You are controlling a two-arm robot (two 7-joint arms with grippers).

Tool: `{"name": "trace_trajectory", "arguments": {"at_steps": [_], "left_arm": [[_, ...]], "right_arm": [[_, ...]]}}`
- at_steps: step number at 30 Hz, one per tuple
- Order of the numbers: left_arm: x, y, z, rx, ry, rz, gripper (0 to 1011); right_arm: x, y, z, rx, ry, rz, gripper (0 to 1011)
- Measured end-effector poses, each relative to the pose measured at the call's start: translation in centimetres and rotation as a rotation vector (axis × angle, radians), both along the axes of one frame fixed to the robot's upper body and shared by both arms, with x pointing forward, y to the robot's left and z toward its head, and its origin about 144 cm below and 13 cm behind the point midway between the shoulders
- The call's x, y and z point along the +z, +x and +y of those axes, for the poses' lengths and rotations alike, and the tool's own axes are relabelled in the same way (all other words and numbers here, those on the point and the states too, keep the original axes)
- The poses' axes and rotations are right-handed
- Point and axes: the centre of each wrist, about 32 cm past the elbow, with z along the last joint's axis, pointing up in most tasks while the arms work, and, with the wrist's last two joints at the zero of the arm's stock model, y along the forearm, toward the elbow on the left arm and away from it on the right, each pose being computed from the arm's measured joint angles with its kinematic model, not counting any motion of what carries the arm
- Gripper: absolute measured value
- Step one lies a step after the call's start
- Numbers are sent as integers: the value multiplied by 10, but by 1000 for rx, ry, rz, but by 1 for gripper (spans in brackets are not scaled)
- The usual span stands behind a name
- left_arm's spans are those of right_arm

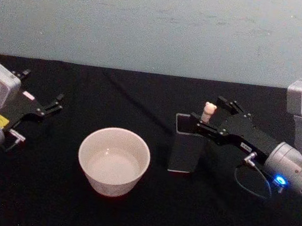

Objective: Pick up the stirring spoon with one hand, stir inside the cup, then place it back in its original position.

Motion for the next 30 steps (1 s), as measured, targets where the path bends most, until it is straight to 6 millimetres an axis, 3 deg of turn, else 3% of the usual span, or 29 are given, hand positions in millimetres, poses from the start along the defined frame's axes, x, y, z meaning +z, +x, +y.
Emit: {"name": "trace_trajectory", "arguments": {"at_steps": [30], "left_arm": [[0, 0, 0, 0, 0, 0, 1001]], "right_arm": [[0, 8, 1, 8, -5, 29, 1002]]}}
